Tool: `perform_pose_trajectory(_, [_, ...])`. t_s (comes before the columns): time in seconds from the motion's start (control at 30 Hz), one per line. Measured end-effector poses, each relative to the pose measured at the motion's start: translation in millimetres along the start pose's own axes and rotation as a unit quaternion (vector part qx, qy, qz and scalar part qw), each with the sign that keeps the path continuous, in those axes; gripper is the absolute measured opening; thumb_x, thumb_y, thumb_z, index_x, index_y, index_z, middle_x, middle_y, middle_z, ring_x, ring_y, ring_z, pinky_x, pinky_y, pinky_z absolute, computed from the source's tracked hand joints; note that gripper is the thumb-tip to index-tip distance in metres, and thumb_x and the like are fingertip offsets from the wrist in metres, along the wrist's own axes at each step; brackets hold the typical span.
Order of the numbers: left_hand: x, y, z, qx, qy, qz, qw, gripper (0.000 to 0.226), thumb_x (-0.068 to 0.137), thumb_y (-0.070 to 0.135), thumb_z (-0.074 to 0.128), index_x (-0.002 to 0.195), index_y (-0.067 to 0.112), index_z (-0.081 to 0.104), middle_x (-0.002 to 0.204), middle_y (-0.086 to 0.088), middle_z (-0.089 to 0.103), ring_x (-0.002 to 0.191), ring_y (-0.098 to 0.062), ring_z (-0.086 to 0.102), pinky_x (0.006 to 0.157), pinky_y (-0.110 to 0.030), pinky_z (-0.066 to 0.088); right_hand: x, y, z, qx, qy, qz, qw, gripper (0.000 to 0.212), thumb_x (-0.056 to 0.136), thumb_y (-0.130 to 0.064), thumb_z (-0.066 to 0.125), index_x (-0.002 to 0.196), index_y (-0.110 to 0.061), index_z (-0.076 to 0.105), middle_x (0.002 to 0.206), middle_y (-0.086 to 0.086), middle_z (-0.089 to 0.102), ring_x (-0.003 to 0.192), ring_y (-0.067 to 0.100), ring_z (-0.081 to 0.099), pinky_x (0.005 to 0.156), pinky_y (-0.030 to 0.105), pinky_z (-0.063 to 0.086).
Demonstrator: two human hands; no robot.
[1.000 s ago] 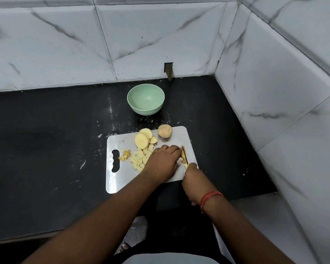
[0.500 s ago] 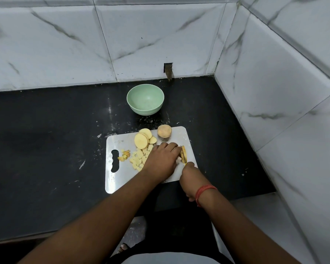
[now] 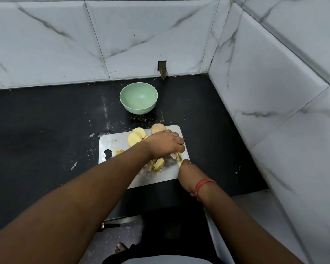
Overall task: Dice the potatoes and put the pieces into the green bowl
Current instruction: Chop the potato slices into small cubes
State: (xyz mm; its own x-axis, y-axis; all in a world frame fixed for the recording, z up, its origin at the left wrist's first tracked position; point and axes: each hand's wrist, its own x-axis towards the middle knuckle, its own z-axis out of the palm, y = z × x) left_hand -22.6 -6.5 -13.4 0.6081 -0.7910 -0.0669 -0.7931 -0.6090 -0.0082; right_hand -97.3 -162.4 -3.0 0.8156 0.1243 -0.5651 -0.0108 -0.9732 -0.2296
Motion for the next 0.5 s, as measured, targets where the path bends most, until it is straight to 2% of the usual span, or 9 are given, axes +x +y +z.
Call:
perform_pose_trajectory(0.07, [3, 0, -2, 0.008, -0.009, 0.021, 1.0, 0.036, 0.081, 0.028, 0.08, 0.113, 0.017, 0.066, 0.105, -0.003, 0.063, 0.098, -0.027, 0.059, 0.081, -0.04, 0.047, 0, 6, 3, 0.005, 0.005, -0.01, 1.0, 0.021, 0.096, -0.003, 0.038, 0.115, -0.003, 0.045, 0.092, 0.011, 0.056, 0.083, 0.026, 0.061, 0.05, 0.028, 0.032])
perform_pose_trajectory(0.13, [4, 1, -4, 0.015, -0.013, 0.036, 0.999, 0.035, 0.083, 0.024, 0.078, 0.114, 0.016, 0.065, 0.105, -0.005, 0.062, 0.098, -0.028, 0.058, 0.08, -0.041, 0.047, 2, 11, 6, 0.008, 0.006, -0.013, 1.0, 0.026, 0.096, -0.006, 0.039, 0.12, -0.002, 0.046, 0.107, 0.016, 0.06, 0.093, 0.03, 0.062, 0.065, 0.029, 0.037])
perform_pose_trajectory(0.2, [4, 2, -4, 0.018, -0.006, 0.048, 0.999, 0.032, 0.084, 0.021, 0.076, 0.113, 0.015, 0.065, 0.104, -0.006, 0.062, 0.097, -0.028, 0.058, 0.08, -0.043, 0.049, 2, 16, 7, 0.015, -0.003, -0.02, 1.0, 0.028, 0.095, -0.007, 0.039, 0.122, -0.002, 0.046, 0.115, 0.018, 0.059, 0.1, 0.032, 0.061, 0.071, 0.031, 0.039])
perform_pose_trajectory(0.3, [3, 3, -3, 0.03, -0.002, 0.057, 0.998, 0.026, 0.088, 0.015, 0.07, 0.114, 0.015, 0.065, 0.104, -0.005, 0.062, 0.096, -0.028, 0.058, 0.08, -0.044, 0.049, 1, 20, 6, 0.012, -0.016, -0.031, 0.999, 0.028, 0.095, -0.006, 0.038, 0.122, -0.002, 0.045, 0.116, 0.019, 0.059, 0.1, 0.032, 0.06, 0.073, 0.031, 0.04])
perform_pose_trajectory(0.5, [3, 3, -3, 0.029, 0.0, 0.075, 0.997, 0.029, 0.087, 0.014, 0.072, 0.115, 0.016, 0.065, 0.105, -0.004, 0.062, 0.097, -0.025, 0.056, 0.08, -0.042, 0.049, -4, 24, 4, -0.025, -0.028, -0.035, 0.999, 0.029, 0.096, -0.006, 0.041, 0.125, -0.001, 0.044, 0.115, 0.018, 0.06, 0.095, 0.028, 0.061, 0.07, 0.031, 0.038])
